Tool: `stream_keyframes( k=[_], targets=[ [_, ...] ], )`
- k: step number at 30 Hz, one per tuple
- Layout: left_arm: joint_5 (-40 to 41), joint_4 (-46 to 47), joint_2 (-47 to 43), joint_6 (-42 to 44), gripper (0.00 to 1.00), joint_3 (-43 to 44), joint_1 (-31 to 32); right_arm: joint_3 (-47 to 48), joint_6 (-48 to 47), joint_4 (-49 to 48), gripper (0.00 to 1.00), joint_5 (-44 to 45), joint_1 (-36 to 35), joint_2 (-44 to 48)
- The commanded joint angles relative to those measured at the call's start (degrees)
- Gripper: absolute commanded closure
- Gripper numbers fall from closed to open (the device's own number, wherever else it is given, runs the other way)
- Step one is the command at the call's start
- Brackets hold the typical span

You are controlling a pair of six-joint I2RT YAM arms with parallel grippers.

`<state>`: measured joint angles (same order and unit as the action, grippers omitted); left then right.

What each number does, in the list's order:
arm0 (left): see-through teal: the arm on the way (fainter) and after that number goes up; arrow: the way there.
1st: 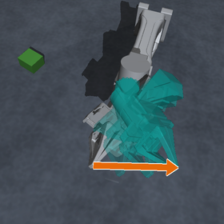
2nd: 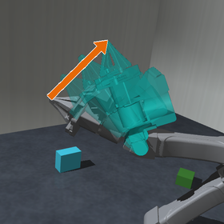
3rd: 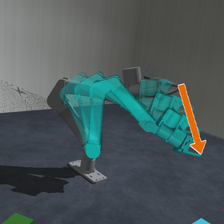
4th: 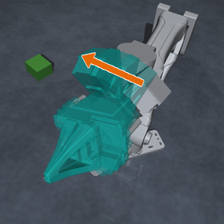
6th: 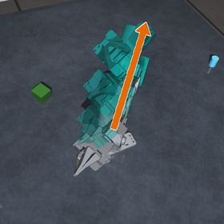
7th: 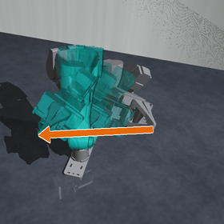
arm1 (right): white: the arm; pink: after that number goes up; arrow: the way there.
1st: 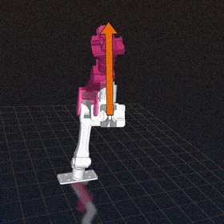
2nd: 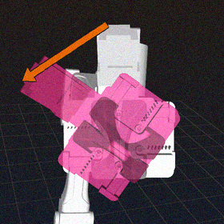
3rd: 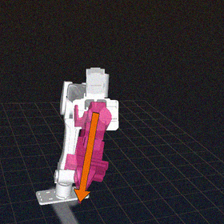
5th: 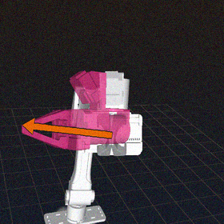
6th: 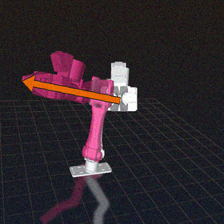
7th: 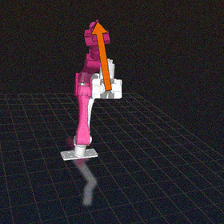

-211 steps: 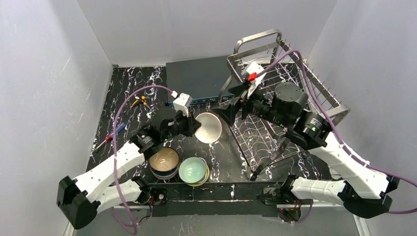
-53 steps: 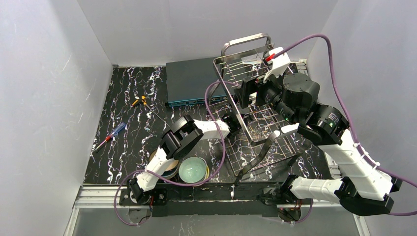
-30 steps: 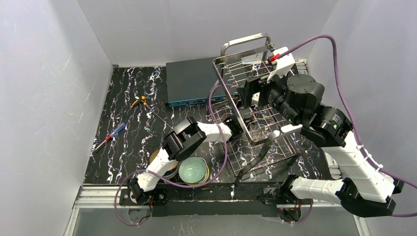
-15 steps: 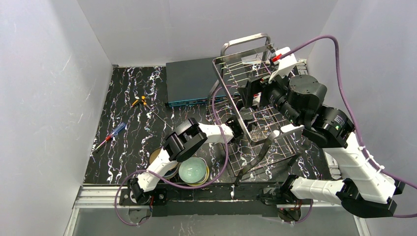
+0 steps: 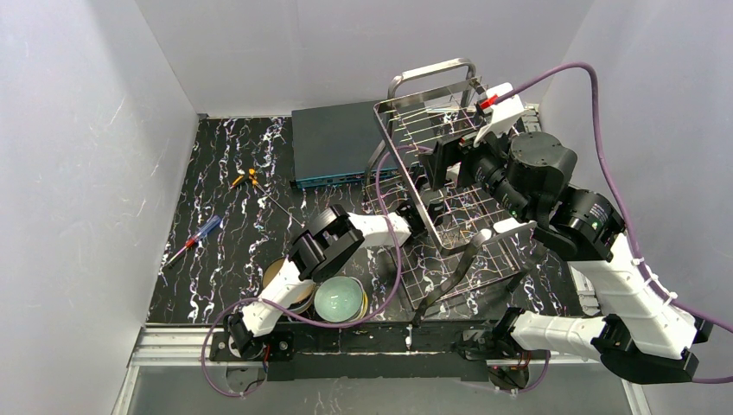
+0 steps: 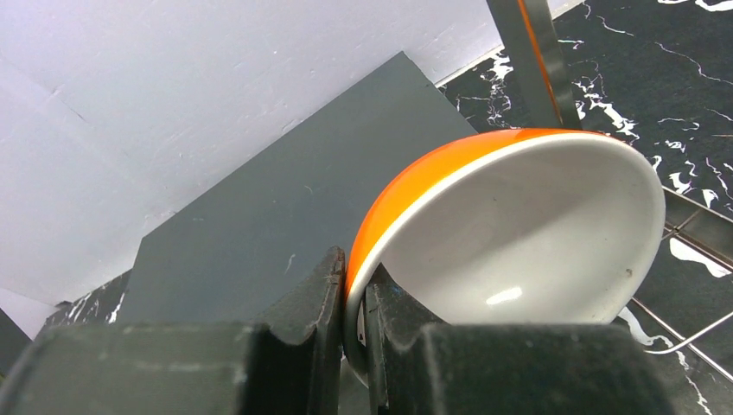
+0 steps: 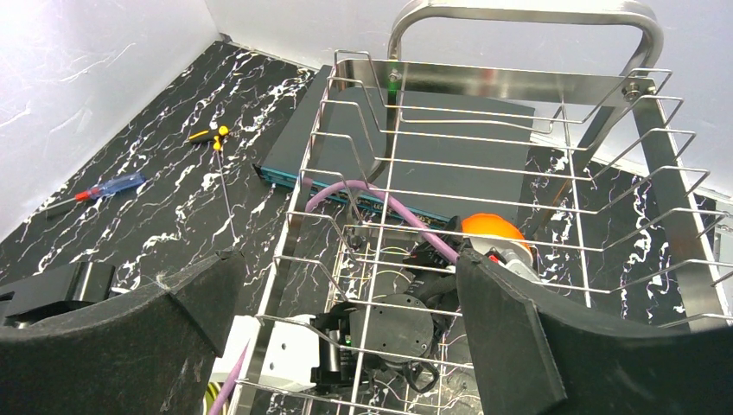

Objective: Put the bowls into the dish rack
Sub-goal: Place the bowl in the dish rack.

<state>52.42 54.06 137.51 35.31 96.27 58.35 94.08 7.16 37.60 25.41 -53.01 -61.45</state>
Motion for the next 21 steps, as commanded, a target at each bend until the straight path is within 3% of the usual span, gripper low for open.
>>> stream_keyframes(
  k=[1, 21],
  targets=[
    [-0.91, 2.85, -0.36, 2.81, 1.00, 2.29, -0.88, 1.06, -0.13, -0.43, 0.01, 0.69, -0.24, 1.05],
    [1.26, 2.98, 1.26, 4.45, 1.00, -2.53, 0.72, 0.76, -0.24, -0.63, 0.01, 0.47, -0.18, 1.12]
  ],
)
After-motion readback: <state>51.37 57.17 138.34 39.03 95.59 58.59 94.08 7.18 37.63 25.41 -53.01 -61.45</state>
